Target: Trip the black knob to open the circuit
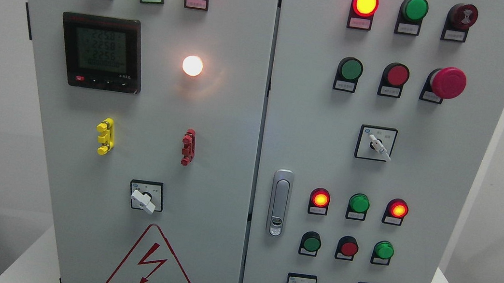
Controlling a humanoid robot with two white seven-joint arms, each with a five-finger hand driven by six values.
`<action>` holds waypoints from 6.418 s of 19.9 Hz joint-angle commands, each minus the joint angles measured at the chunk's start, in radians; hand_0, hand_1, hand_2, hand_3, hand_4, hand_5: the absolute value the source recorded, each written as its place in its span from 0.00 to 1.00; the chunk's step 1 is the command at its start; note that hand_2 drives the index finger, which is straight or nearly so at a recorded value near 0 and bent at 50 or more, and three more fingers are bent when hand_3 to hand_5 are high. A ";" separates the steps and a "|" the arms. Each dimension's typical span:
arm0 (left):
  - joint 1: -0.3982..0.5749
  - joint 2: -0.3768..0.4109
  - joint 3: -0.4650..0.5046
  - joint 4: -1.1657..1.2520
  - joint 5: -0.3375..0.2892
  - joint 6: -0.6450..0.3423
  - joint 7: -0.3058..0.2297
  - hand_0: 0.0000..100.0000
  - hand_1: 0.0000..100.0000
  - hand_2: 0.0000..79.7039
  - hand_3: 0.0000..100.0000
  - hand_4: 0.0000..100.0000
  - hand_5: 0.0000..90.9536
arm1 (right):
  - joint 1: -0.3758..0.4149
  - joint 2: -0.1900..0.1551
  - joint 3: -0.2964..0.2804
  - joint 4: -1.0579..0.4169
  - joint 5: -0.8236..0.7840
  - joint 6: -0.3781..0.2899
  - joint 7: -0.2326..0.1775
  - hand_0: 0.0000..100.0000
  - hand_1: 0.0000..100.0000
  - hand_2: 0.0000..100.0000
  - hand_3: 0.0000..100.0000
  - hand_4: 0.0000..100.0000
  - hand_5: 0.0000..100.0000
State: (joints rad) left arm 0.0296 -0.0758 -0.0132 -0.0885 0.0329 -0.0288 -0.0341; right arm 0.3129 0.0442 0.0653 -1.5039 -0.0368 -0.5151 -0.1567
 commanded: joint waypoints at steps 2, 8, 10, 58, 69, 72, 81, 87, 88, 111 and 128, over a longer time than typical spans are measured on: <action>0.000 -0.001 0.001 0.001 0.002 0.001 0.000 0.12 0.39 0.00 0.00 0.00 0.00 | -0.032 -0.023 -0.015 -0.064 -0.006 0.026 -0.001 0.78 0.86 0.00 1.00 1.00 0.93; 0.000 -0.001 0.001 0.001 0.002 0.001 0.000 0.12 0.39 0.00 0.00 0.00 0.00 | -0.118 -0.026 -0.053 -0.124 -0.006 0.110 0.002 0.80 0.86 0.00 1.00 1.00 0.94; 0.000 -0.001 0.001 0.001 0.002 0.001 0.000 0.12 0.39 0.00 0.00 0.00 0.00 | -0.149 -0.026 -0.059 -0.142 -0.008 0.144 0.003 0.80 0.87 0.00 1.00 1.00 0.94; 0.000 -0.001 0.001 0.001 0.002 0.001 0.000 0.12 0.39 0.00 0.00 0.00 0.00 | -0.285 -0.024 0.010 -0.194 -0.008 0.270 0.002 0.84 0.90 0.00 1.00 1.00 0.92; 0.000 -0.001 0.001 0.001 0.002 0.001 0.000 0.12 0.39 0.00 0.00 0.00 0.00 | -0.285 -0.024 0.025 -0.194 -0.006 0.270 0.000 0.85 0.91 0.00 1.00 1.00 0.92; 0.000 -0.001 0.001 0.001 0.002 0.001 0.000 0.12 0.39 0.00 0.00 0.00 0.00 | -0.285 -0.024 0.034 -0.194 -0.006 0.268 0.000 0.85 0.91 0.00 1.00 1.00 0.92; 0.000 -0.001 0.001 0.001 0.002 0.001 0.000 0.12 0.39 0.00 0.00 0.00 0.00 | -0.285 -0.024 0.057 -0.197 -0.006 0.263 -0.003 0.86 0.92 0.00 1.00 1.00 0.92; 0.000 -0.001 0.001 0.001 0.002 0.000 0.000 0.12 0.39 0.00 0.00 0.00 0.00 | -0.290 -0.024 0.063 -0.200 -0.006 0.260 -0.003 0.86 0.92 0.00 1.00 1.00 0.92; 0.000 -0.001 0.001 0.001 0.002 0.000 0.000 0.12 0.39 0.00 0.00 0.00 0.00 | -0.290 -0.024 0.067 -0.200 -0.006 0.260 -0.003 0.86 0.92 0.00 1.00 1.00 0.92; -0.002 -0.001 0.001 0.001 0.002 0.001 0.000 0.12 0.39 0.00 0.00 0.00 0.00 | -0.298 -0.024 0.102 -0.210 -0.006 0.254 -0.006 0.88 0.94 0.00 1.00 1.00 0.91; 0.000 -0.001 0.001 0.001 0.002 0.001 0.000 0.12 0.39 0.00 0.00 0.00 0.00 | -0.298 -0.024 0.116 -0.223 -0.006 0.253 -0.015 0.88 0.94 0.00 1.00 1.00 0.91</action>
State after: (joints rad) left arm 0.0296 -0.0758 -0.0132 -0.0885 0.0329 -0.0288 -0.0341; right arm 0.0347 0.0208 0.1487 -1.6823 -0.0469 -0.2375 -0.1904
